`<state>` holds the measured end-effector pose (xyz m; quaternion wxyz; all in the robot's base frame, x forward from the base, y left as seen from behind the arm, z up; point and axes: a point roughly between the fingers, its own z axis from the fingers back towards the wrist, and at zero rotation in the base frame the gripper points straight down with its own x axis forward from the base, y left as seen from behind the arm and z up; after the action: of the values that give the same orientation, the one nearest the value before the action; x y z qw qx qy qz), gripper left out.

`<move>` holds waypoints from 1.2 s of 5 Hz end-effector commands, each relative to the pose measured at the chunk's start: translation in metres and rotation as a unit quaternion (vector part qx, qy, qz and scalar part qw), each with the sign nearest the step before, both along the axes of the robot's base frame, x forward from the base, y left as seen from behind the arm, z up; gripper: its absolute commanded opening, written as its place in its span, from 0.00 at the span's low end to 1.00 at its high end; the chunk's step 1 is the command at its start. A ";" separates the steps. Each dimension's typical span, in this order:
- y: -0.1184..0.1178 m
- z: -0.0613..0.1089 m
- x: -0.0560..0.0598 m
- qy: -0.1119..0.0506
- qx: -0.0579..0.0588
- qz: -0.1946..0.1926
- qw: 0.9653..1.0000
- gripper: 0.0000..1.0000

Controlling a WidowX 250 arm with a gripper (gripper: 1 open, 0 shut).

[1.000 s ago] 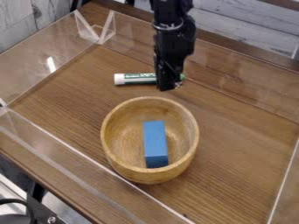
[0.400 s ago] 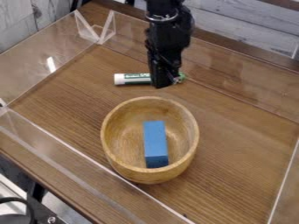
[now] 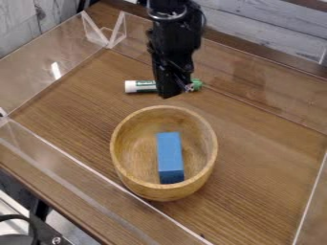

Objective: Put the green marker in the brown bowl

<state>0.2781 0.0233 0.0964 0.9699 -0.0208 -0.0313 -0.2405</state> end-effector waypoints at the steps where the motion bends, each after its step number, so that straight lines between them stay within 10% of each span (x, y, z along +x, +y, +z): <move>1: -0.006 0.019 -0.009 -0.024 -0.001 0.025 0.999 0.00; 5: -0.017 0.026 -0.036 -0.016 -0.014 0.107 0.994 0.00; 6: -0.019 0.024 -0.039 -0.013 -0.016 0.126 0.992 1.00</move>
<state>0.2342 0.0056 0.1079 0.9928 -0.0332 -0.0225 -0.1133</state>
